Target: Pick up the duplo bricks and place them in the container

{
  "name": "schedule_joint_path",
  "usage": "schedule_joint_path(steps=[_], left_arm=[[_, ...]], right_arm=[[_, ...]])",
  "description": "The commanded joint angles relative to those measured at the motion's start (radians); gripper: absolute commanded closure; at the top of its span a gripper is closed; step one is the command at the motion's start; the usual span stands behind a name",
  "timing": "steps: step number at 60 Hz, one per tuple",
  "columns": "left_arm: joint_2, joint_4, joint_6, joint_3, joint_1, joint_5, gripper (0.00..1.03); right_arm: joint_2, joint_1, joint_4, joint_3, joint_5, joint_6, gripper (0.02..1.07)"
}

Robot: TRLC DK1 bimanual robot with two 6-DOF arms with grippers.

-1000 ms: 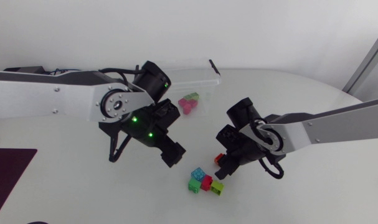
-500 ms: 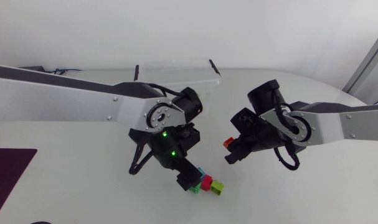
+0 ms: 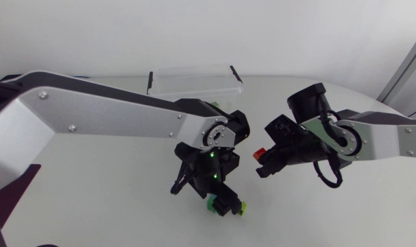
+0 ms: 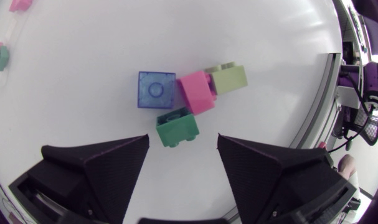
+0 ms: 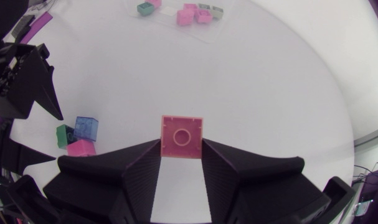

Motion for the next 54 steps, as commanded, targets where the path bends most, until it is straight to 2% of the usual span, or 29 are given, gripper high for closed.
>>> schedule_joint_path(steps=[1, 12, 19, 28, 37, 40, 54], left_arm=[[0.029, -0.022, -0.033, 0.031, -0.003, 0.005, 0.28], [0.064, -0.023, -0.039, 0.051, -0.004, 0.005, 0.28], [0.081, -0.022, -0.044, 0.055, -0.004, 0.005, 0.44], [0.095, -0.022, -0.045, 0.054, -0.006, 0.005, 0.45], [0.115, -0.003, -0.047, 0.052, -0.006, 0.005, 0.70], [0.119, 0.003, -0.047, 0.049, -0.004, 0.005, 0.86], [0.027, -0.019, -0.025, -0.017, 0.016, 0.004, 0.89]], right_arm=[[-0.014, -0.013, -0.019, -0.031, -0.007, -0.011, 0.76], [-0.040, -0.053, -0.036, -0.008, -0.032, -0.017, 0.76], [-0.080, -0.110, -0.068, 0.033, -0.058, -0.029, 0.76], [-0.121, -0.167, -0.111, 0.087, -0.085, -0.041, 0.76], [-0.143, -0.214, -0.119, 0.118, -0.134, -0.041, 0.76], [-0.149, -0.220, -0.108, 0.119, -0.141, -0.040, 0.75], [-0.153, -0.202, -0.033, 0.162, -0.157, -0.005, 0.75]])
